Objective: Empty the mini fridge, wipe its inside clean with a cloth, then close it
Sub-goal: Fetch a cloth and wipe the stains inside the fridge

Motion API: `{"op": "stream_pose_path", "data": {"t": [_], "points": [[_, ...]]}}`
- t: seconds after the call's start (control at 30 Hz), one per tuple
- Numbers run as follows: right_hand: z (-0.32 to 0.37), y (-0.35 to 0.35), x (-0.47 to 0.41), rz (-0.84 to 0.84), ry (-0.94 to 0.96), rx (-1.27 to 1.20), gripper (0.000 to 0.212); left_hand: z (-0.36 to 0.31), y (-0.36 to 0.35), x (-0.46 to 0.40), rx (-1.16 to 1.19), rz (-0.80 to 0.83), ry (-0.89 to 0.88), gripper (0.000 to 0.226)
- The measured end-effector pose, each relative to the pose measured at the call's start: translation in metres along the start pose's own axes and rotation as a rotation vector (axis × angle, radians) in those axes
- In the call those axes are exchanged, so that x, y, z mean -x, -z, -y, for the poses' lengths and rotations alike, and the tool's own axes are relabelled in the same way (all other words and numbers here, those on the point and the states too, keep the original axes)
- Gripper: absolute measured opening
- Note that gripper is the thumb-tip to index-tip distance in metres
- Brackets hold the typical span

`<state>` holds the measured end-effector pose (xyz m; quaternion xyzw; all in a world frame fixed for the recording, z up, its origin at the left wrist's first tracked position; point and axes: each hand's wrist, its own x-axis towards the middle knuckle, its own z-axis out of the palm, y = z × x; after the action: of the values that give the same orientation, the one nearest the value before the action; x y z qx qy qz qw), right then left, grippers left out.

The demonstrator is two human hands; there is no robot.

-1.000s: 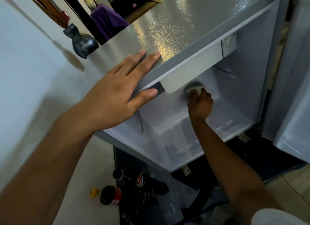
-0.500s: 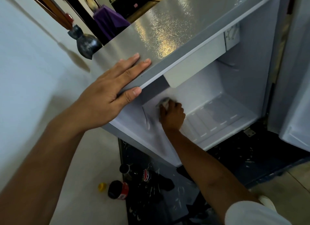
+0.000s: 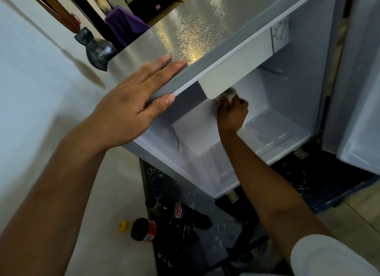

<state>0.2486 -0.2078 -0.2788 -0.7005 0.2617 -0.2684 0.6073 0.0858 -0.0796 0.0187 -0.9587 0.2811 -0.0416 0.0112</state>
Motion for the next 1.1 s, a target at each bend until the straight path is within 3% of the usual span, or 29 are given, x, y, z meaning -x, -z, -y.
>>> {"op": "stream_pose_path", "data": {"t": [0.1,0.23,0.33,0.5,0.7,0.9,1.1], "points": [[0.006,-0.007,-0.002,-0.006,0.115,-0.142,0.053,0.000,0.000,-0.001,0.004,0.003,-0.011,0.060],[-0.015,-0.030,0.037,0.088,0.429,0.113,0.056,-0.002,0.000,-0.002,0.020,-0.022,-0.023,0.060],[-0.037,-0.031,0.068,0.169,0.539,0.215,0.055,-0.002,-0.001,-0.001,0.024,-0.040,-0.034,0.060],[-0.071,-0.019,0.085,0.218,0.403,0.241,0.051,-0.001,-0.001,-0.001,0.004,-0.051,-0.036,0.061],[-0.048,0.002,0.006,-0.040,0.312,0.126,0.042,-0.001,-0.001,0.000,0.005,-0.040,-0.023,0.061],[-0.017,-0.012,-0.061,-0.011,0.105,0.033,0.052,-0.002,0.001,-0.002,0.005,-0.020,-0.017,0.061],[-0.016,-0.025,-0.036,-0.017,0.070,0.054,0.054,-0.004,0.001,-0.002,0.010,-0.015,-0.005,0.061]]}}
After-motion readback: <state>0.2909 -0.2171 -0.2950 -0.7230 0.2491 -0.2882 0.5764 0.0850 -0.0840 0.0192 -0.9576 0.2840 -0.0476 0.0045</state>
